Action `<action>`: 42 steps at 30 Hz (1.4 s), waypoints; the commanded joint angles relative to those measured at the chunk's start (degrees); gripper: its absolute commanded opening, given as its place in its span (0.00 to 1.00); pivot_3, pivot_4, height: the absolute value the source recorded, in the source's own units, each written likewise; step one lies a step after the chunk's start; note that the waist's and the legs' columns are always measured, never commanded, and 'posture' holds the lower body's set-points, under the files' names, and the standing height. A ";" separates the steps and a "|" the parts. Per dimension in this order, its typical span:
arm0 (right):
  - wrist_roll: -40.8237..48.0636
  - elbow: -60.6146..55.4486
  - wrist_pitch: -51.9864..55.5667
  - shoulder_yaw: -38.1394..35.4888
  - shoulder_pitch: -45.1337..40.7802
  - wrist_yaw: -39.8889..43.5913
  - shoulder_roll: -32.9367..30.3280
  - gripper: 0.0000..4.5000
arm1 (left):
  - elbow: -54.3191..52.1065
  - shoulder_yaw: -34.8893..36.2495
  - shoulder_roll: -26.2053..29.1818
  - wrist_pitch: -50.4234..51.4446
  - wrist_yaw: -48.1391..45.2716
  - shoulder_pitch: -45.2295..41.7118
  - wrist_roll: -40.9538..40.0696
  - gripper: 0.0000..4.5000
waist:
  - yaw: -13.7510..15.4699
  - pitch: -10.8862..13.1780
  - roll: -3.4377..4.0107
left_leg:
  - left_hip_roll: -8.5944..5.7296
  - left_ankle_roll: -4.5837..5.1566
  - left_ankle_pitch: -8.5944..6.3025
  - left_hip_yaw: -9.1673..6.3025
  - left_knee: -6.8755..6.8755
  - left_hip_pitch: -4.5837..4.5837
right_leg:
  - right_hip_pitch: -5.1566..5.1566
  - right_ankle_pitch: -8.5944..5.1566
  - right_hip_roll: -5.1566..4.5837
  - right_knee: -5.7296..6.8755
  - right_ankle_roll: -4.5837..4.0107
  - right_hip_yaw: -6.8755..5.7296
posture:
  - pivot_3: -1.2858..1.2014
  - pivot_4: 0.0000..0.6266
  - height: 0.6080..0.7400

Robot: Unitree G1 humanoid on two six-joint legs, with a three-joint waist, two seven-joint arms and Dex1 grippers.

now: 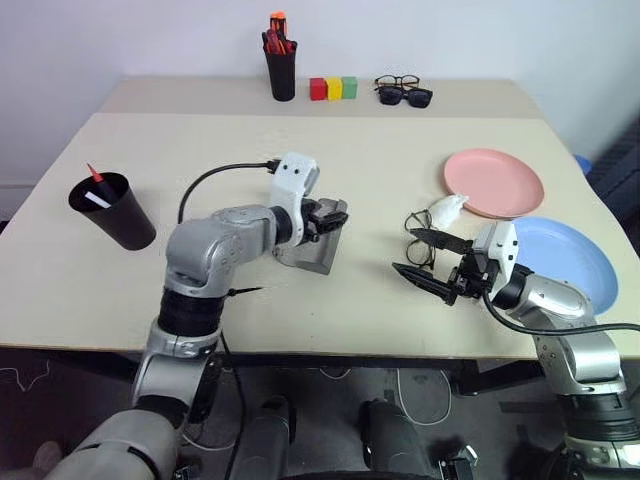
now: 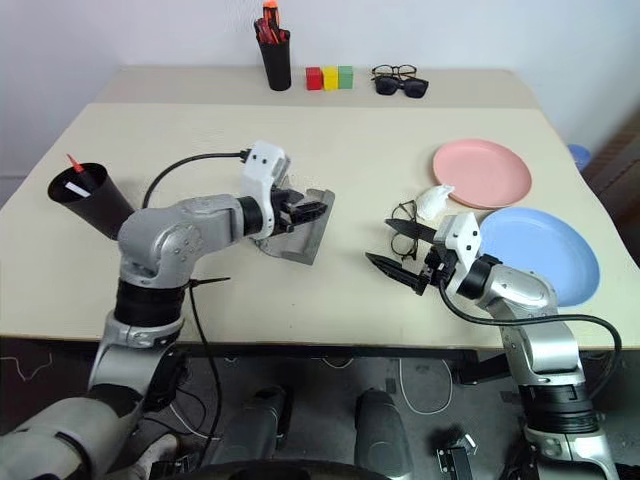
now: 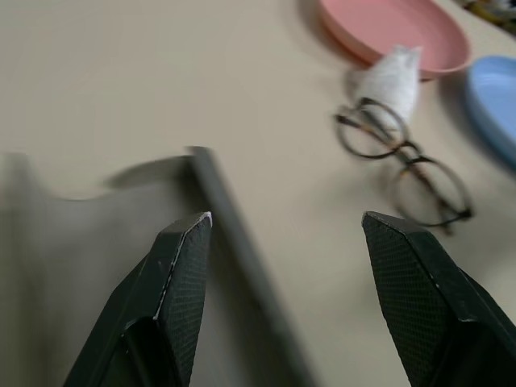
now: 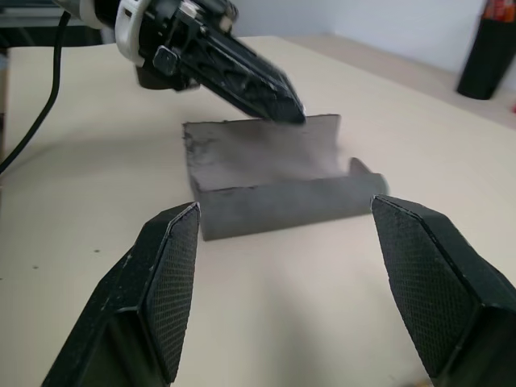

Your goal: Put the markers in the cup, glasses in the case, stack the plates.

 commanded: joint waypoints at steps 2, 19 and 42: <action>0.27 -3.25 -0.92 -1.85 0.62 -1.05 -0.46 0.77 | 3.30 3.97 -4.94 8.49 6.00 -4.79 1.53 0.67 | -0.21 0.00 0.00 | 0.00 0.00 0.00 0.01 -0.03 -0.01 | -0.01 0.00 0.00 0.00 0.07 0.00 | 0.52 0.24 1.00; 0.45 -5.16 -0.53 -3.41 2.29 -3.37 -0.78 0.77 | 8.53 9.41 -10.48 18.25 16.42 -7.02 7.81 0.67 | 0.10 0.01 -0.02 | -0.02 0.00 -0.02 0.03 -0.04 -0.11 | -0.08 -0.02 -0.02 -0.04 0.11 0.00 | 0.52 0.24 1.00; 2.95 -8.01 0.56 -11.70 13.37 0.89 -7.33 0.77 | 14.65 -13.72 3.85 6.26 -8.72 -6.52 5.70 0.02 | -0.13 -0.01 -0.01 | -0.03 -0.01 -0.03 0.09 -0.07 -0.14 | -0.07 -0.01 -0.07 -0.17 0.07 -0.02 | 0.52 0.24 1.00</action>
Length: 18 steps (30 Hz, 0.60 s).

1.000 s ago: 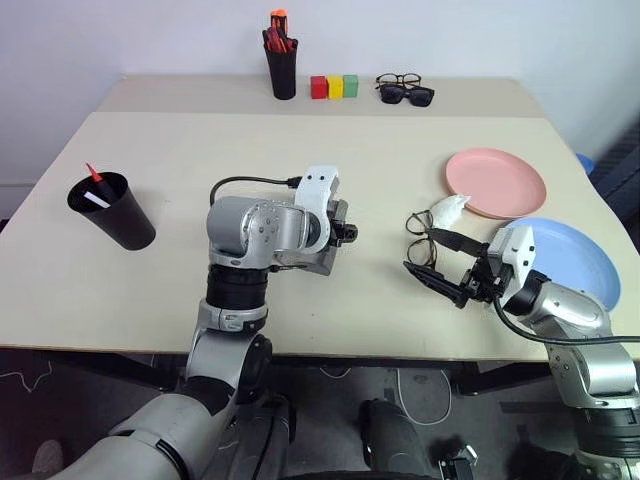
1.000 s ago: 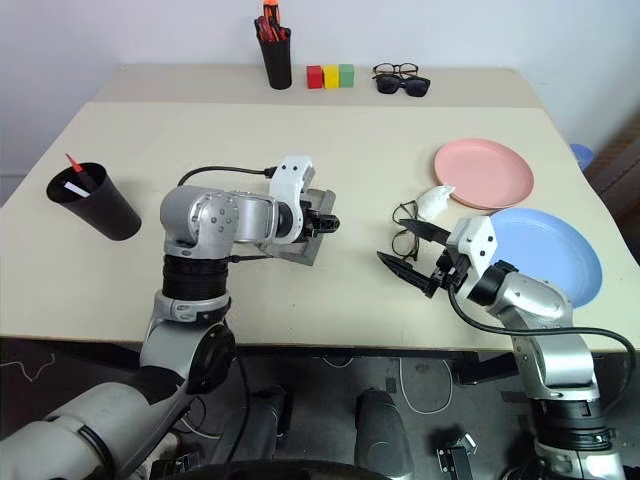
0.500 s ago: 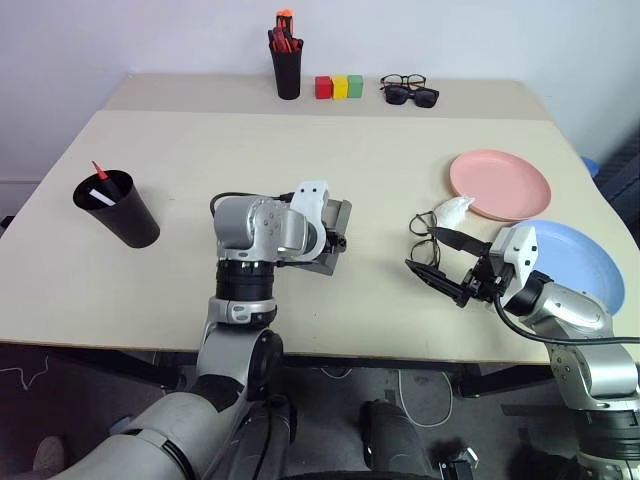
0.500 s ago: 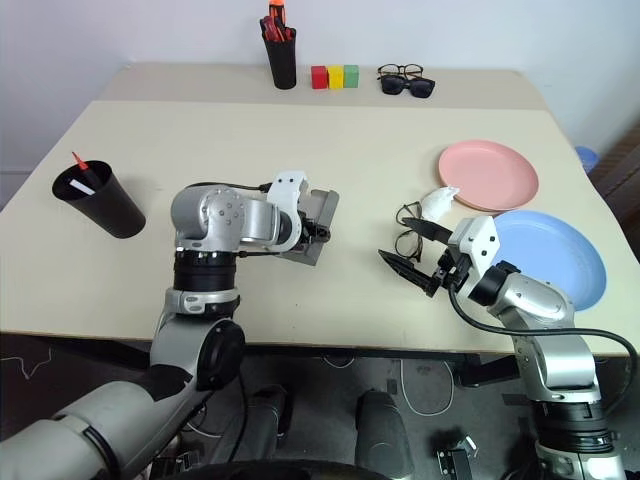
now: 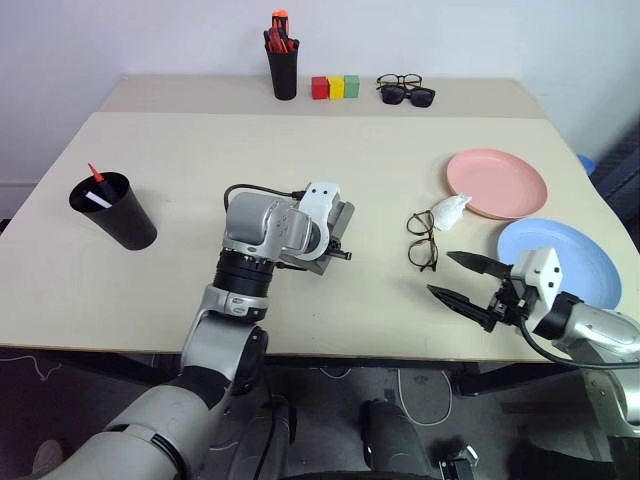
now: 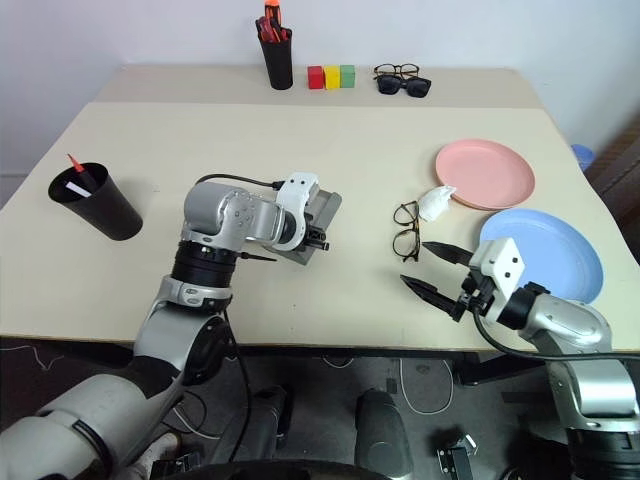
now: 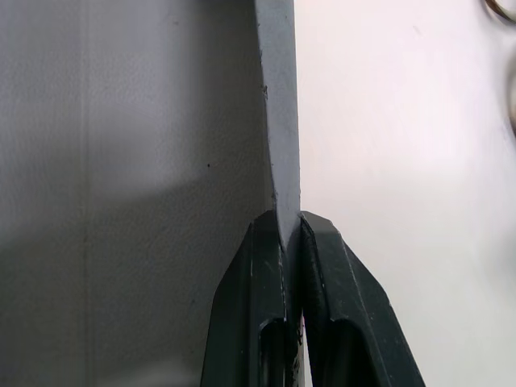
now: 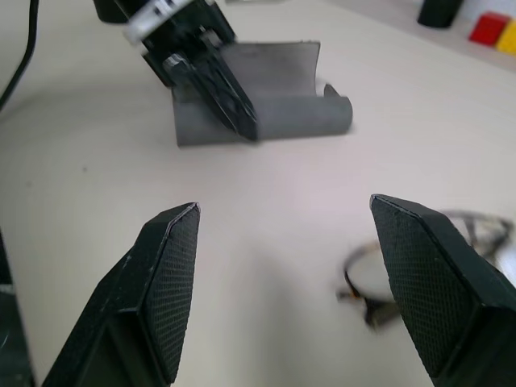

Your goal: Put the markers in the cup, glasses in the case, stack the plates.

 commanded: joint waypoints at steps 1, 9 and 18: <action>1.78 -2.70 -0.32 -3.41 0.83 0.19 -0.93 0.77 | -4.28 -9.99 7.53 -3.64 -10.94 0.80 -1.91 0.02 | -0.03 0.00 0.00 | 0.01 0.00 0.00 0.00 -0.02 0.00 | -0.02 0.00 0.00 0.04 -0.01 0.00 | 0.52 0.24 1.00; 2.08 -3.82 -0.84 -4.40 2.24 -0.89 0.08 0.77 | -5.42 -29.99 27.24 -31.37 -40.28 -1.31 5.72 0.02 | 0.05 0.00 0.04 | 0.04 0.00 0.00 0.07 -0.01 -0.03 | -0.05 -0.07 0.00 -0.08 -0.35 0.04 | 0.52 0.24 1.00; 1.91 -5.31 -0.50 -3.13 2.14 -2.88 1.47 0.77 | 13.37 -33.86 29.14 -69.92 -57.32 -4.08 20.03 0.02 | 0.84 0.00 0.05 | 0.03 0.14 -0.05 0.06 -0.04 -0.38 | -0.17 0.13 -0.02 -0.48 -0.62 0.03 | 0.52 0.24 1.00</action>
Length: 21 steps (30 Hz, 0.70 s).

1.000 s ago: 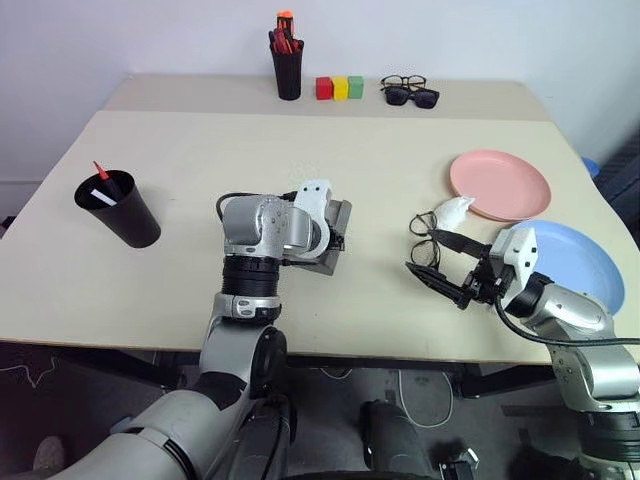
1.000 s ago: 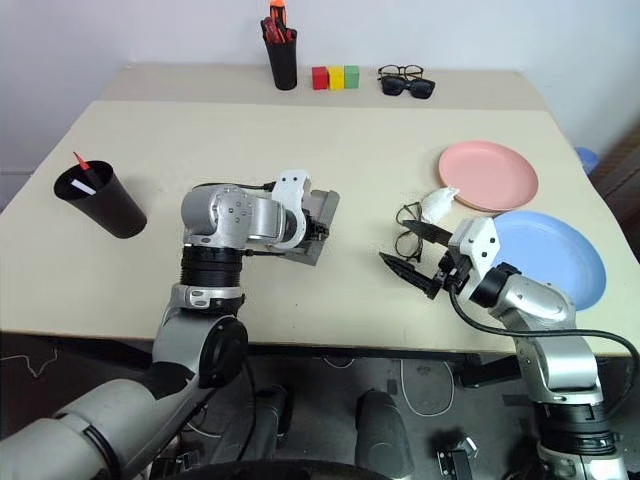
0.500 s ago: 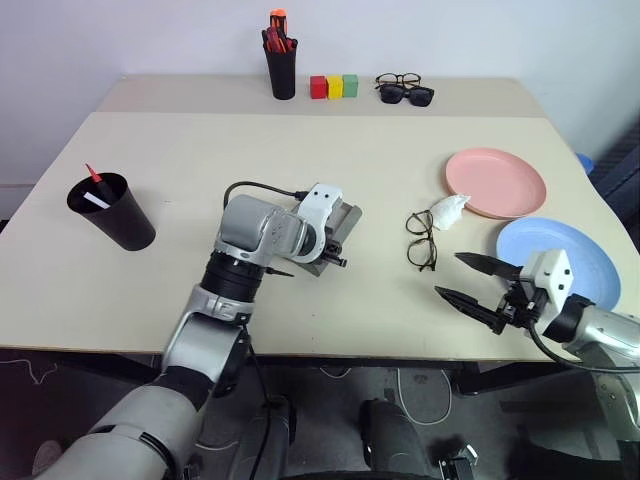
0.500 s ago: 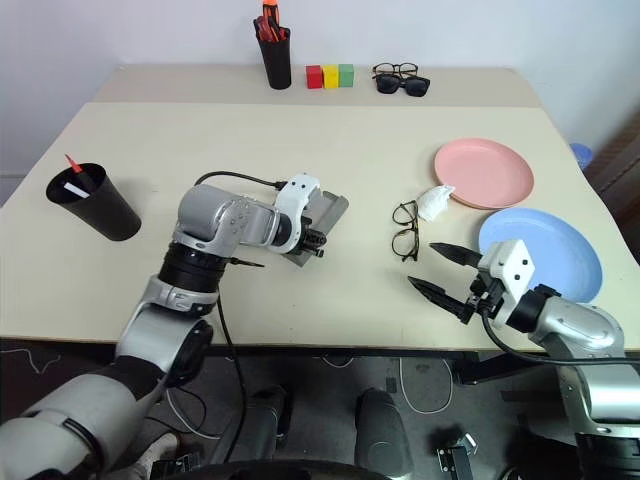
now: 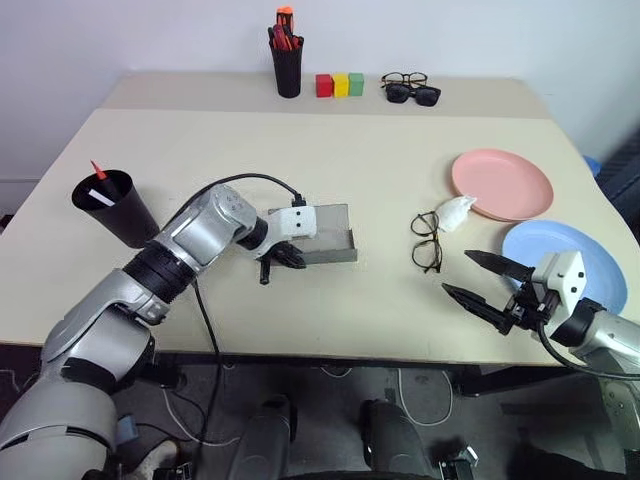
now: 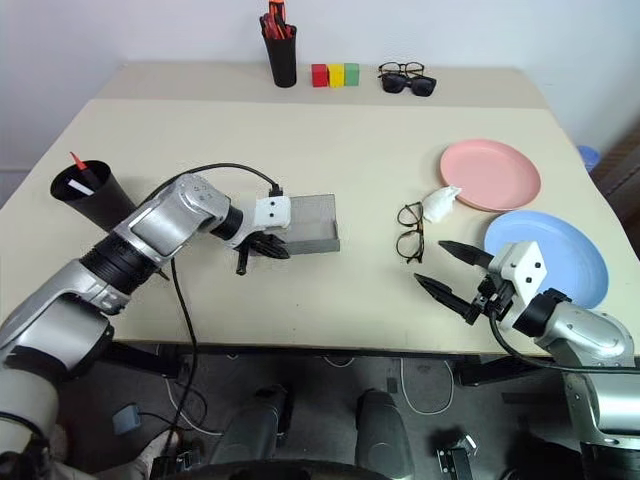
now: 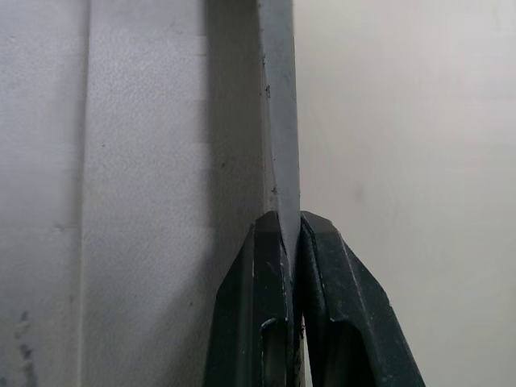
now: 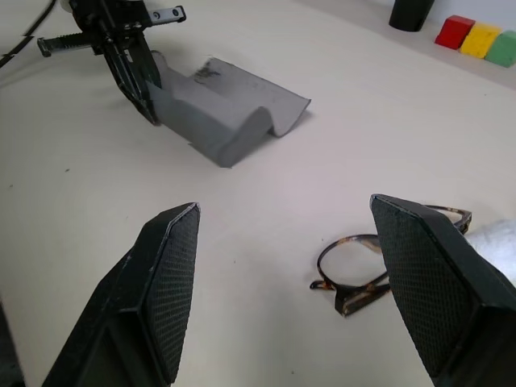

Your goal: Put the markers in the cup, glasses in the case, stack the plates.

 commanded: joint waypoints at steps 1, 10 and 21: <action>0.82 -3.03 -0.37 -0.64 -0.18 -0.96 0.51 0.77 | 7.45 -0.18 -2.36 -10.56 -2.43 -2.19 5.47 0.02 | 0.41 0.00 0.00 | 0.00 0.03 -0.01 0.00 0.01 -0.01 | 0.00 0.00 0.00 0.00 0.02 0.00 | 0.52 0.24 1.00; 0.87 -4.78 -0.19 -0.78 1.12 -2.32 0.75 0.77 | 10.03 3.81 -6.18 -16.16 -8.08 -2.26 8.13 0.02 | 0.81 0.00 -0.01 | -0.01 0.08 -0.03 0.00 0.08 0.00 | 0.06 0.02 0.00 0.04 0.16 -0.03 | 0.52 0.24 1.00; 0.73 -3.74 0.12 -0.07 -0.15 -2.64 0.37 0.77 | 0.66 7.77 -7.66 -2.03 -9.72 -0.75 7.50 0.02 | 0.59 0.00 -0.01 | -0.01 0.11 -0.02 -0.02 0.13 0.02 | 0.03 0.09 0.02 0.24 0.33 -0.02 | 0.52 0.24 1.00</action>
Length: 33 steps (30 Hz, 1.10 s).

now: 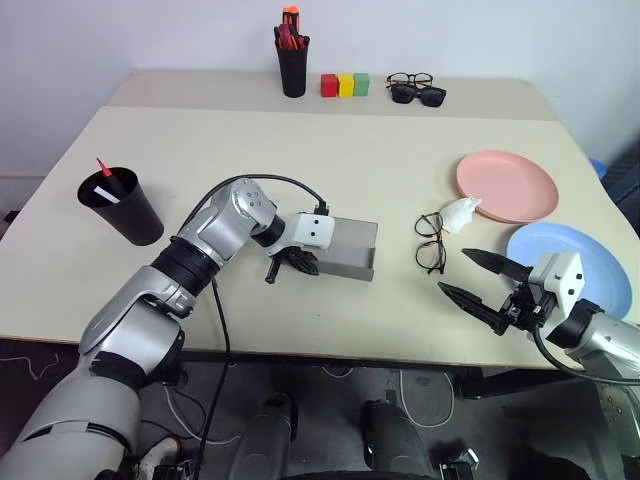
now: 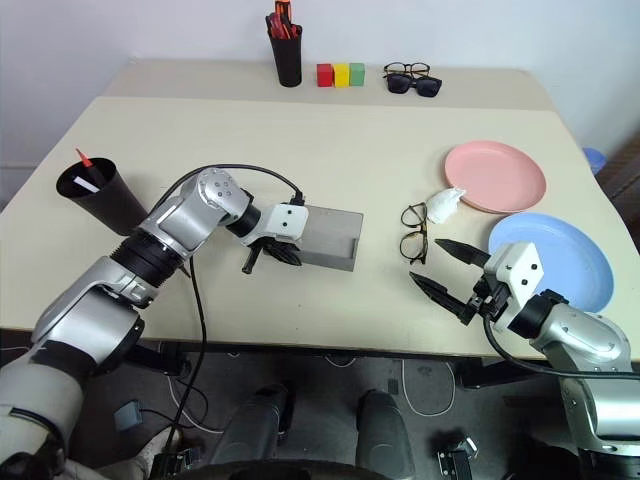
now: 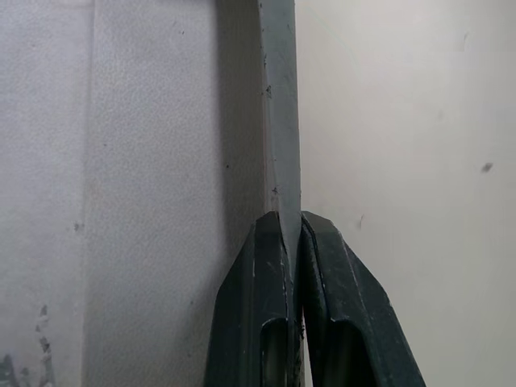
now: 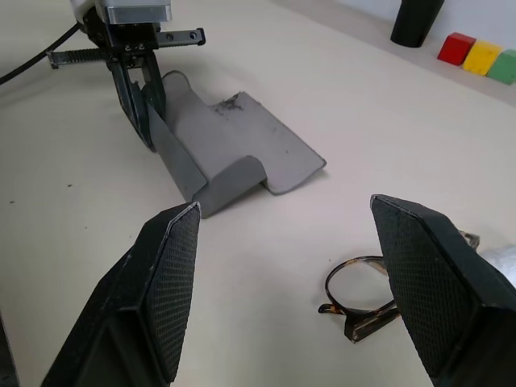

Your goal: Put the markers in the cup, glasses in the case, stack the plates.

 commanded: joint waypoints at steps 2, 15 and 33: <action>0.68 -0.60 0.61 -0.14 -1.18 -0.50 0.11 0.77 | -3.88 3.06 -0.12 6.73 0.51 -0.03 -0.21 0.02 | -0.21 0.00 0.00 | 0.00 0.00 0.00 0.00 0.02 0.02 | 0.01 -0.01 0.00 0.05 0.00 0.00 | 0.52 0.24 1.00; -0.71 2.90 1.61 1.61 -4.26 -1.41 -0.07 0.77 | -7.64 3.37 0.79 8.99 1.54 3.35 0.82 0.16 | -1.12 0.00 0.00 | 0.00 0.01 0.01 -0.02 0.08 0.11 | -0.03 -0.02 0.00 0.37 0.05 0.01 | 0.52 0.24 1.00; 2.30 20.67 25.00 8.19 -26.65 -3.27 -0.27 0.77 | -31.23 18.68 6.50 17.68 9.50 10.89 -5.70 0.65 | -1.50 0.01 0.03 | 0.00 0.03 0.03 -0.03 0.03 0.20 | -0.05 -0.03 0.00 0.47 0.08 0.05 | 0.52 0.24 1.00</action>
